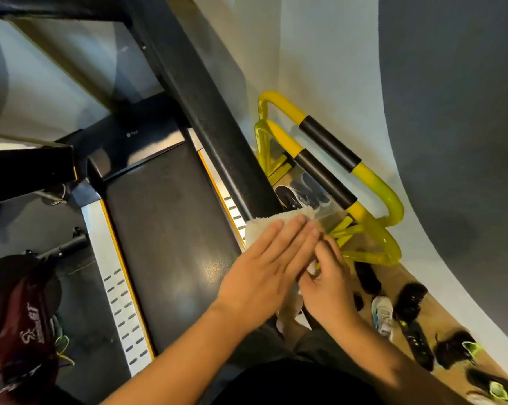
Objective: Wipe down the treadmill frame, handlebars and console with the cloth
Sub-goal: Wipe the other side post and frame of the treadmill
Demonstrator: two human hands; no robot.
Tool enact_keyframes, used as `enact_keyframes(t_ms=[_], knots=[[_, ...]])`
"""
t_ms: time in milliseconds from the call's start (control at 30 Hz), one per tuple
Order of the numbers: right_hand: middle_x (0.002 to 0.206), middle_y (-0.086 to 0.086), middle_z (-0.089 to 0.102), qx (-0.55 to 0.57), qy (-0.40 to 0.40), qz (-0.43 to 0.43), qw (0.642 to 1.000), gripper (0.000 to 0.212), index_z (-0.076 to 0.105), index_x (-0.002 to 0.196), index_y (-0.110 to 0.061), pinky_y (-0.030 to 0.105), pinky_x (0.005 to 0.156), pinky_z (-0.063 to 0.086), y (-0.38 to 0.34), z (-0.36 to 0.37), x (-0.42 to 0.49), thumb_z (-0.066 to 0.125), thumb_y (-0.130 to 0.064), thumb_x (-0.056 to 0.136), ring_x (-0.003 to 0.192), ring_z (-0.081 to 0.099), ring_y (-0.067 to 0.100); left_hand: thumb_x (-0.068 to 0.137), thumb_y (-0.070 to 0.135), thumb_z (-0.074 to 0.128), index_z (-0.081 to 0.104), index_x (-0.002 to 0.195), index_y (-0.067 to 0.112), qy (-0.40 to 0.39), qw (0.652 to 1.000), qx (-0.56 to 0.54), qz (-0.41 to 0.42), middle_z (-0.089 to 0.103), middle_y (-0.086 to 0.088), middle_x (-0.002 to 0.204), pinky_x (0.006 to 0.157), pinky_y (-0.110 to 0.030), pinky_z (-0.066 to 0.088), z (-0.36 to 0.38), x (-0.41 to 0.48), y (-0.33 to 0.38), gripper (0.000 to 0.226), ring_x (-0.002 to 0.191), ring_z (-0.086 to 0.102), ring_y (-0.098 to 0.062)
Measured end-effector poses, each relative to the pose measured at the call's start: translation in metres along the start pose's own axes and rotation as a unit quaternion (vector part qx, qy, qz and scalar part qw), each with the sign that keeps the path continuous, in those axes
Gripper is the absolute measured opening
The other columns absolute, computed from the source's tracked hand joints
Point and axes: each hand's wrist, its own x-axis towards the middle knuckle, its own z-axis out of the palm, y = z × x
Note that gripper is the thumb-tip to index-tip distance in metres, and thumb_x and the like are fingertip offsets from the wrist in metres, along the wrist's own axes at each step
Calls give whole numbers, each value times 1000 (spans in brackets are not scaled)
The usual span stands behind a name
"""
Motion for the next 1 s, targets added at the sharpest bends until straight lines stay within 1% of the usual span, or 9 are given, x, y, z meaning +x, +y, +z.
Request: enact_keyframes(t_ms=[167,267,333,400,500,633,800,900,1000], knots=[[105,-9,44,-57,-46,-120,990,45,50,87,-30,26,73,53,-15,-19,30,81,-2,70,96,51,7,94,34,65,28,153,8,92,976,-134,-147,19,-19,161,120,-54,21,-4,-10,-29,74,151,15,-35],[103,-10,40,-73,-74,-165,981,49,48,87,-31,22,67,53,-24,-24,39,84,-3,69,90,48,4,87,55,65,30,151,2,118,928,-221,-276,23,-15,160,123,-45,13,-2,-15,-31,90,152,14,-28],[104,-9,41,-71,-80,-193,975,48,51,90,-30,11,68,49,-32,-23,44,83,-2,69,90,45,-1,81,58,68,34,148,11,144,867,-310,-363,35,6,150,118,-22,22,-4,-17,-24,88,145,26,-6],[108,-5,46,-61,-74,-205,974,40,59,96,-26,5,74,45,-41,-19,49,82,-4,72,96,46,-2,82,39,77,39,138,20,178,755,-451,-441,45,21,127,94,-5,36,-7,-18,-13,70,119,44,14],[113,1,51,-43,-76,-223,971,30,69,104,-16,9,81,47,-55,-13,51,79,-8,77,101,51,4,85,11,75,44,129,17,225,637,-550,-491,53,15,115,75,-7,47,-15,-13,-4,55,101,56,11],[122,-7,43,-88,-97,-203,971,24,70,110,-26,18,91,44,-79,-9,84,70,-20,86,112,45,12,84,11,75,39,136,17,286,617,-494,-542,46,16,120,82,1,36,-24,9,-33,64,102,49,14],[149,-11,34,-252,-83,-240,934,25,66,115,-38,42,105,33,-99,8,134,55,-43,92,132,27,22,98,20,53,28,149,4,302,725,-349,-512,10,-13,160,114,-10,12,-34,36,-43,59,147,13,-15],[141,-7,48,-258,-75,-298,916,20,71,108,-32,46,102,38,-109,16,150,57,-34,94,127,36,21,104,39,25,5,158,11,280,703,-439,-484,-22,-4,163,124,-32,13,-33,51,-34,64,153,-4,-17],[128,-2,59,-197,-130,-307,922,18,74,106,-20,43,97,45,-116,25,174,62,-22,93,117,46,18,107,34,23,-5,158,13,231,619,-528,-533,-26,-5,161,120,-21,8,-22,66,-56,61,152,-2,-17]])
